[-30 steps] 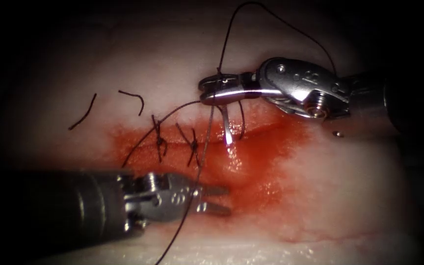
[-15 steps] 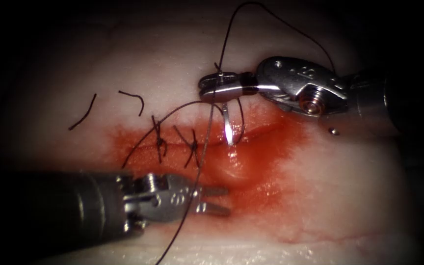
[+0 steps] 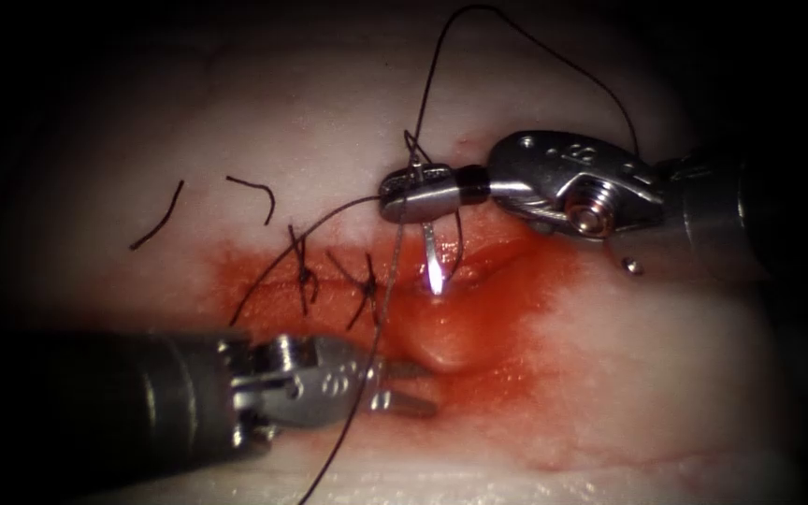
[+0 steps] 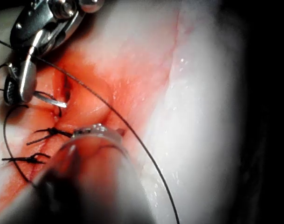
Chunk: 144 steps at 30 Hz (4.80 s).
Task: Wound Closure
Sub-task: Push needle into tissue beneath wound with right needle driver, then pull the rest of the needle through skin with left hand, then grasp suture and pull away with right hand. Repeat until short tail remains above wound
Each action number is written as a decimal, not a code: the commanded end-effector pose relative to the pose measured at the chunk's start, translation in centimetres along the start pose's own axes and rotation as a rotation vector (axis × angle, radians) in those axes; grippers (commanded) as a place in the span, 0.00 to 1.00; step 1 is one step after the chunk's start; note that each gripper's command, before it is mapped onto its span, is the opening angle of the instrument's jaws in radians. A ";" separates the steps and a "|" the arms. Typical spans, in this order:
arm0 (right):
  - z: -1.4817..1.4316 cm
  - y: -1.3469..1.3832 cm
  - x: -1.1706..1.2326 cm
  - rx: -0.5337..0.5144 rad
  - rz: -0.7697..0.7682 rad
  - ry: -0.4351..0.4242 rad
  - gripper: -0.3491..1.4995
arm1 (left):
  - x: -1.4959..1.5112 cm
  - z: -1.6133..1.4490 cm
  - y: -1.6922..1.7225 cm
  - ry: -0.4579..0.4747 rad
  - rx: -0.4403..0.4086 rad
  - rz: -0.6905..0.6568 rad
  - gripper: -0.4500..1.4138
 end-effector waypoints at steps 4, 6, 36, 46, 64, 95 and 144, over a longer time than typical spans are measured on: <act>0.09 -0.14 -0.15 0.010 0.009 -0.008 0.00 | 0.00 0.08 -0.01 0.001 -0.001 0.000 0.27; 0.10 -0.19 -0.19 0.016 0.013 -0.010 0.00 | -0.01 0.07 -0.01 0.001 -0.002 0.001 0.27; -0.22 0.17 0.03 -0.270 0.144 0.246 0.69 | 0.19 -0.22 0.10 0.128 0.074 0.093 0.50; -0.75 0.28 -0.01 -0.355 0.153 0.253 0.58 | 0.49 -0.20 -0.06 0.248 0.155 0.183 0.49; -0.86 0.04 -0.24 -0.367 0.151 0.277 0.36 | 0.42 0.22 -0.13 0.315 0.318 0.180 0.14; -0.39 -0.66 -0.76 -0.343 -0.385 0.164 0.67 | 0.70 -0.54 -0.60 0.611 -0.403 -0.737 0.00; -0.15 -0.49 -0.73 -0.507 -0.472 0.102 0.29 | 1.45 -1.99 0.29 0.573 0.383 0.519 0.00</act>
